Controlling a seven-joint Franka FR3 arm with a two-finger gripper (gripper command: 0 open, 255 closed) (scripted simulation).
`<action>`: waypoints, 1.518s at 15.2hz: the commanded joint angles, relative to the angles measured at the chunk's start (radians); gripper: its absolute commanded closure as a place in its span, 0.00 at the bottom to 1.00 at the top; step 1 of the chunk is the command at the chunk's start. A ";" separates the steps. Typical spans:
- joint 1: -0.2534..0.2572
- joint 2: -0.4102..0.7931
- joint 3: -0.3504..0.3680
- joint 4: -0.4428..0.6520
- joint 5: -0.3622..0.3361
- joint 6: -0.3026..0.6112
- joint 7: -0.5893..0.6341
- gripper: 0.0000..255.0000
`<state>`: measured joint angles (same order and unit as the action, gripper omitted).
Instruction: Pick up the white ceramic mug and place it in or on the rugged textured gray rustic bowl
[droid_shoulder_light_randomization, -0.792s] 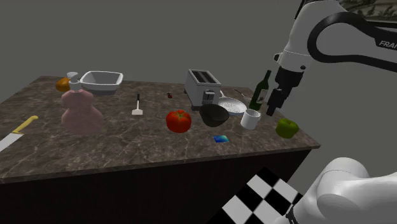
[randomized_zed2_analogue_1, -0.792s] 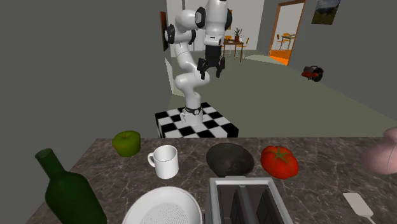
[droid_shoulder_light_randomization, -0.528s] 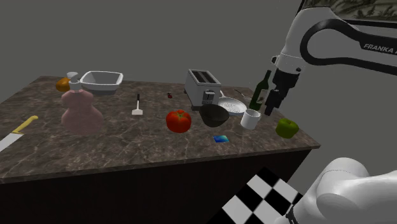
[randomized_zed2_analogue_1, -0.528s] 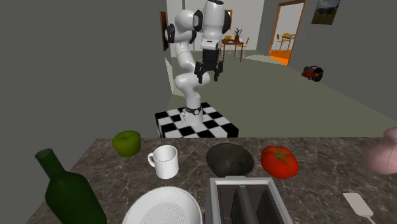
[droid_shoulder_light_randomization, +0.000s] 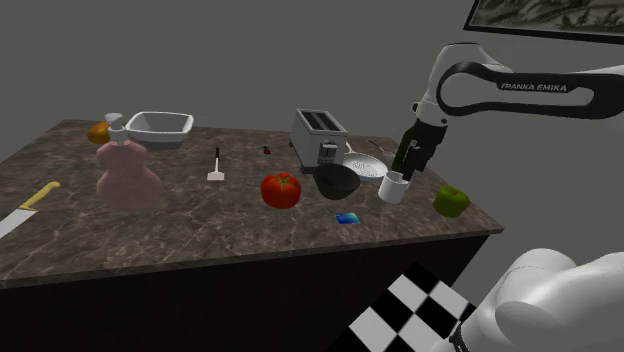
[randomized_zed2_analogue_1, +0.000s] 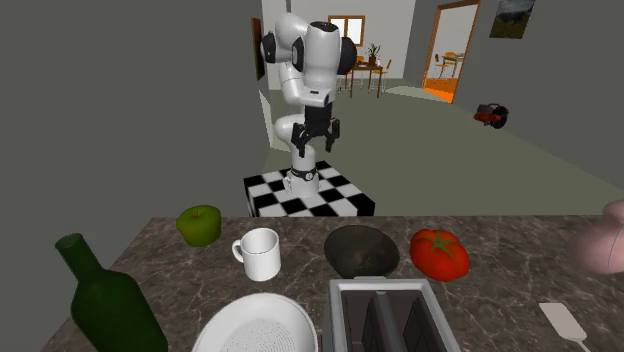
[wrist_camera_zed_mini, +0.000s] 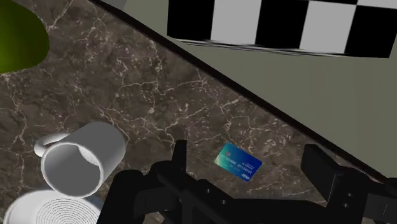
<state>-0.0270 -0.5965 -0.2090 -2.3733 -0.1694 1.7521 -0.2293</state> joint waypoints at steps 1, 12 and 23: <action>-0.006 0.062 -0.033 0.008 -0.008 0.056 -0.027 0.00; -0.027 0.452 -0.198 0.171 0.053 0.277 -0.212 0.00; -0.077 0.761 -0.248 0.324 0.200 0.400 -0.369 0.00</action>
<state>-0.1022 0.1557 -0.4569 -2.0448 0.0263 2.1401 -0.5951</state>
